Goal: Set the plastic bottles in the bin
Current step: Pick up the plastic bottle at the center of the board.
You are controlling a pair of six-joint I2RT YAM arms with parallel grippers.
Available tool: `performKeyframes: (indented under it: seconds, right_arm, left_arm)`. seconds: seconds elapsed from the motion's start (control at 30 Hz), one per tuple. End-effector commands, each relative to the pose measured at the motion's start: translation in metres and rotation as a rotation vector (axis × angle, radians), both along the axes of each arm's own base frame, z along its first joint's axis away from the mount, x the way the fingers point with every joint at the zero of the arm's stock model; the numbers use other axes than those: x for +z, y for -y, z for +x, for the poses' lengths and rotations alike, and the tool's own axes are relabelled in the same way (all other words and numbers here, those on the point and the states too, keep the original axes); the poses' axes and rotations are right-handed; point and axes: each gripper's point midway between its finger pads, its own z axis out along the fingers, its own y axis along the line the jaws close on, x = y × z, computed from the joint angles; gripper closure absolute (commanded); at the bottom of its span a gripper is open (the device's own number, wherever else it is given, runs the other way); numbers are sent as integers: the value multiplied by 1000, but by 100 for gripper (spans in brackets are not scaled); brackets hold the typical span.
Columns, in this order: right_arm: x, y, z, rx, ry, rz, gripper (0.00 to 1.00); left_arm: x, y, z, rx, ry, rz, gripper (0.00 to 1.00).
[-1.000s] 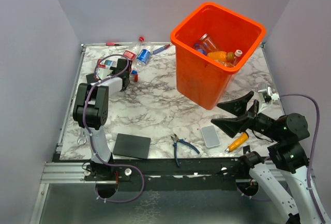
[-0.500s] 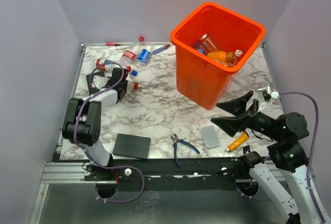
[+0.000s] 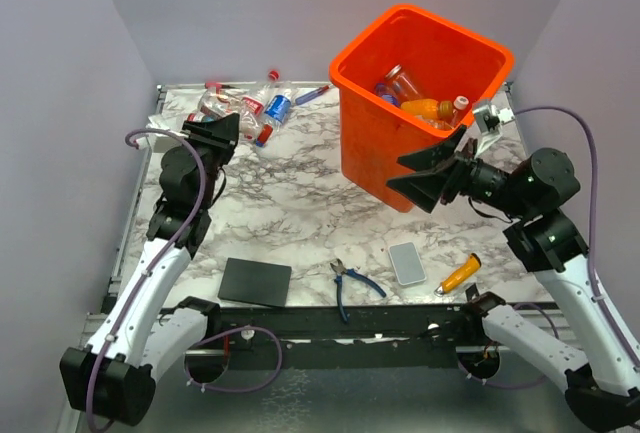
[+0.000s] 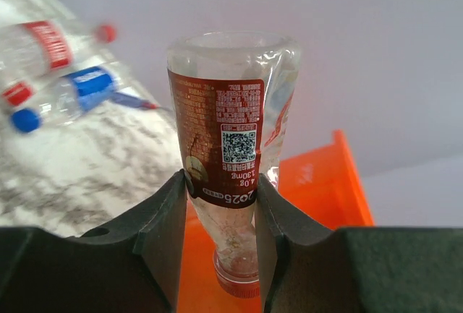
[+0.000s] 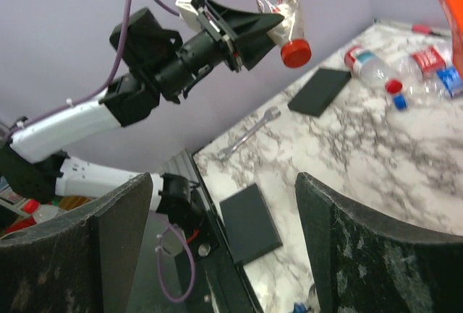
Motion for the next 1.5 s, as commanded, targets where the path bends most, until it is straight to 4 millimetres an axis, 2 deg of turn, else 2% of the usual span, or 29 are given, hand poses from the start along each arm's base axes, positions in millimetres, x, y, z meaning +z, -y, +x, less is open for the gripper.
performKeyframes:
  seconds: [0.0,0.1,0.2,0.3,0.43,0.5,0.67,0.83,1.03,1.1,1.27,1.3,1.33,1.4,1.43,1.47]
  right_arm:
    - [30,-16,11,-68,96,-17,15]
    - [34,-51,17,-122,126,-83,9]
    - [34,-75,25,-164,126,-152,2]
    - [28,-86,35,-175,115,-176,0]
    - [19,-106,33,-88,131,-201,0]
    - [12,-114,33,-62,138,-235,0]
    - [-9,-116,43,-107,149,-306,0]
    - [-14,-126,49,-111,147,-306,4]
    - [-23,-136,51,-91,143,-308,10]
    - [-23,-136,51,-91,143,-293,16]
    - [-17,-135,45,-79,157,-246,53]
    - [-16,-134,44,-79,161,-239,60]
    - [-15,-133,43,-77,165,-231,65]
    - [-9,-130,39,-73,178,-216,76]
    - [-5,-128,38,-73,186,-209,82]
    - [0,-125,36,-77,193,-200,90]
  left_arm:
    - [90,44,-31,-244,320,64,82]
    - [137,73,-56,-411,508,48,82]
    - [162,101,-76,-551,640,207,81]
    - [165,116,-92,-650,722,334,81]
    - [161,126,-112,-736,820,400,80]
    - [154,130,-118,-767,852,407,81]
    - [138,147,-140,-887,903,392,81]
    - [144,155,-149,-922,928,370,81]
    - [153,156,-156,-937,941,341,81]
    - [155,156,-157,-937,940,333,81]
    - [153,157,-154,-932,926,318,79]
    - [154,156,-153,-926,924,316,74]
    - [153,156,-152,-916,919,313,60]
    - [153,151,-145,-866,908,307,23]
    - [153,147,-142,-827,903,306,10]
    - [152,142,-137,-779,894,307,2]
